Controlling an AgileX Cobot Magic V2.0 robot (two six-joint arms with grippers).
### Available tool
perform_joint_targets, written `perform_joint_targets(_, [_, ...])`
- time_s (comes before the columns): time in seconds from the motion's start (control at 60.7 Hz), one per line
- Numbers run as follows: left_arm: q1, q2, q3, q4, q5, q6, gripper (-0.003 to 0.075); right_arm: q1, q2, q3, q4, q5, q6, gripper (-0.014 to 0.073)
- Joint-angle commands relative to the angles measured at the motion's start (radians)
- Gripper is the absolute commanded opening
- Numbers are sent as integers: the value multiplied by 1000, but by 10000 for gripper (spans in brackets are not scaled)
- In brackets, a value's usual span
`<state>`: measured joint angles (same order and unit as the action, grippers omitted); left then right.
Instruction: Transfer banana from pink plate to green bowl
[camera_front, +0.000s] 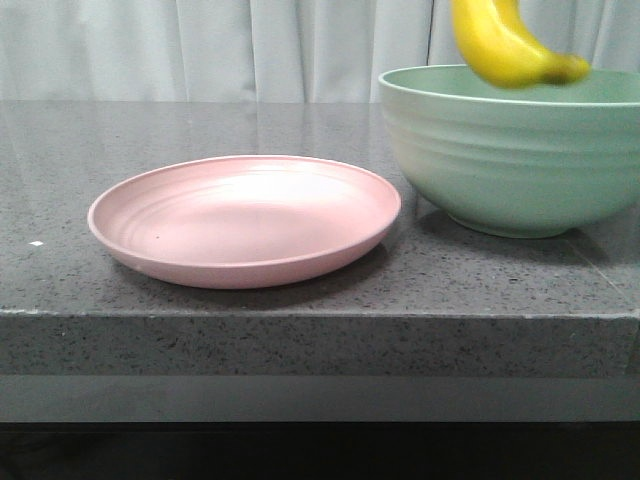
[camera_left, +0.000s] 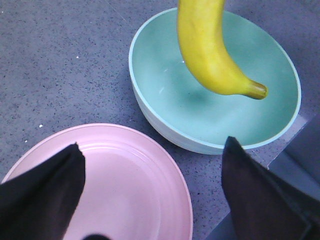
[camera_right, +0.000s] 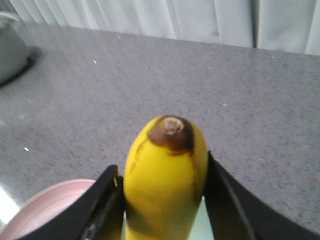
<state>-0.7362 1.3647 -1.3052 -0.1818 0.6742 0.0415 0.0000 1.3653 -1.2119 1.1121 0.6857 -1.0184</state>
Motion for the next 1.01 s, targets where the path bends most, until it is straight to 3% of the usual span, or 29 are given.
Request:
perform_joint_targets(0.0, [-9,-37,-35,-11,-62,-2,555,-5,2,-37,-48,-15,-10,122])
perform_joint_targets(0.28, [-9,-37,-35,-11,-62,-2,555,-5,103,-37,-130,43,-10,130])
perform_joint_targets(0.61, [-9,-37,-35,-11,-62,-2,555,-5,121,-37,-131,39,-10,428])
perform_joint_targets(0.742, [-9,-37,-35,-11,-62,-2,555,-5,120,-37,-136,36,5,456])
perform_joint_targets(0.841, [-9,-37,-35,-11,-62,-2,555,-6,114,-37,-177,35,74,456])
perform_joint_targets(0.989, [-7,-37,-35,23,-66,-8,553,-8,66,-37,-306,36,321,449])
